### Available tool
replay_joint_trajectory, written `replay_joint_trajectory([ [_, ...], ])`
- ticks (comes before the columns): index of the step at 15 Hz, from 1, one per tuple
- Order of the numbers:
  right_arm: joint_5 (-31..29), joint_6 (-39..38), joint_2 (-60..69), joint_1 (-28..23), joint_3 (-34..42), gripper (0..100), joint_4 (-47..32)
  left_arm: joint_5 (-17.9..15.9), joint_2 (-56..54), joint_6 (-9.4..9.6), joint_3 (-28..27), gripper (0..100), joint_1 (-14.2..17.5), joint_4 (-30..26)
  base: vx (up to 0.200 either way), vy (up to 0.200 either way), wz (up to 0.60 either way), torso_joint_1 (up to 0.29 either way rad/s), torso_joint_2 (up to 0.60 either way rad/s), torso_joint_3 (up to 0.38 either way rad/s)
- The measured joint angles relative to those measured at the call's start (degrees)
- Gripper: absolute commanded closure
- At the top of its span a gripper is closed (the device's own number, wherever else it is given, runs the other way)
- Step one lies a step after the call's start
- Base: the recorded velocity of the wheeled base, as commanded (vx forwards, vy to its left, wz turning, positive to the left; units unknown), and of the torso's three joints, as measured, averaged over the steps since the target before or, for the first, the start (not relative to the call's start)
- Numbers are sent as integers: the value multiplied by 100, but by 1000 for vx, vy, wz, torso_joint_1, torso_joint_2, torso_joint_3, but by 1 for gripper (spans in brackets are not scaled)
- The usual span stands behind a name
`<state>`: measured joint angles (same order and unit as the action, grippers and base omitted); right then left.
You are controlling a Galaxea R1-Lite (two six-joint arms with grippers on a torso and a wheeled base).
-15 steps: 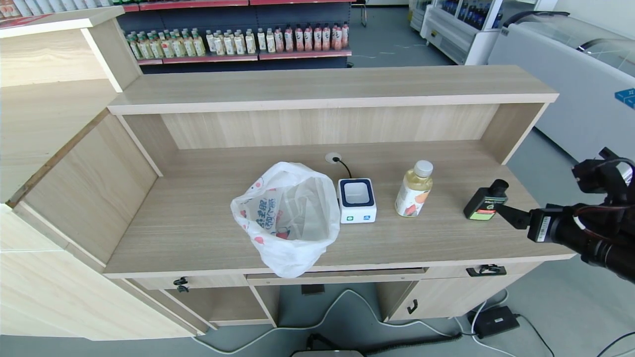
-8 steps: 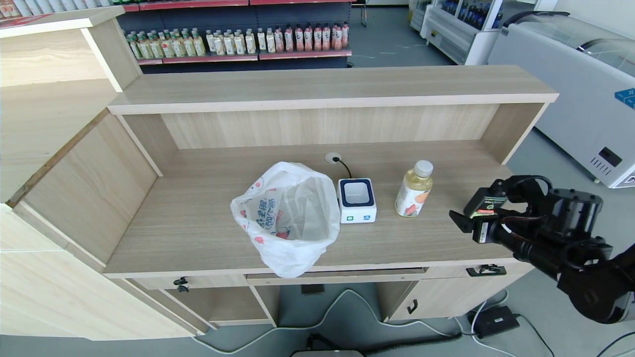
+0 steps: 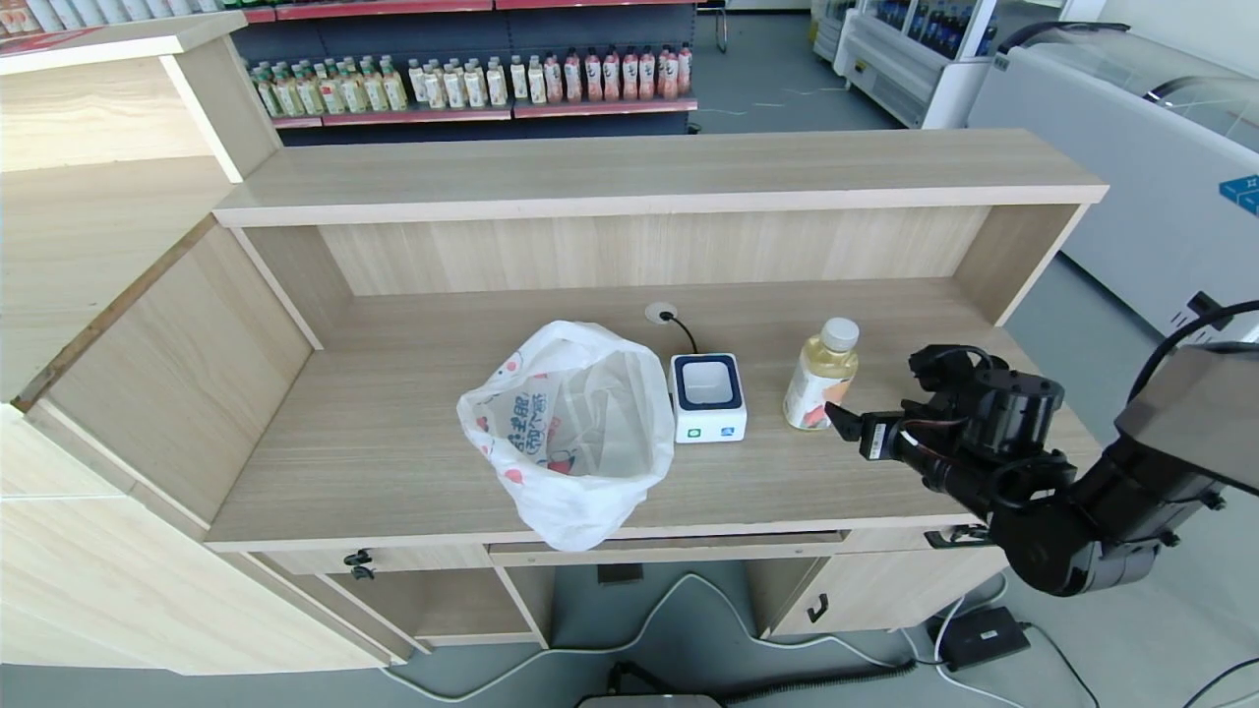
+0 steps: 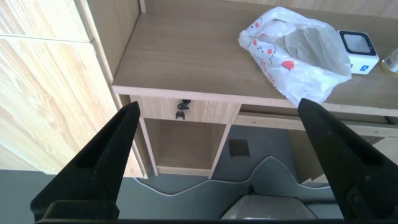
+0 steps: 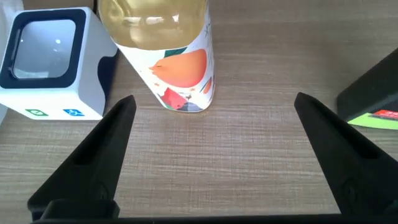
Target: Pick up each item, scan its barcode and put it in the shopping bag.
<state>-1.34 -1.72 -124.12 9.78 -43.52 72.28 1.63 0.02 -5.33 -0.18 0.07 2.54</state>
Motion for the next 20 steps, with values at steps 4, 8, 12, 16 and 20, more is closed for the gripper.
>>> replay_joint_trajectory([
  [4,-13,-49,-391,204,-377,0,1,2,0,0,0,0,0,-2,0,0,0,0,0,0],
  [8,-238,5,-722,267,-1053,0,-82,0,0,0,0,0,0,0,0,0,0,0,0,0],
  [12,-251,107,-1003,332,-1370,0,-89,0,0,0,0,0,0,0,0,0,0,0,0,0],
  [16,-246,110,-1248,345,-1858,0,-238,0,0,0,0,0,0,0,0,0,0,0,0,0],
  [20,-227,106,-1421,350,-2371,0,-610,0,0,0,0,0,0,0,0,0,0,0,0,0],
])
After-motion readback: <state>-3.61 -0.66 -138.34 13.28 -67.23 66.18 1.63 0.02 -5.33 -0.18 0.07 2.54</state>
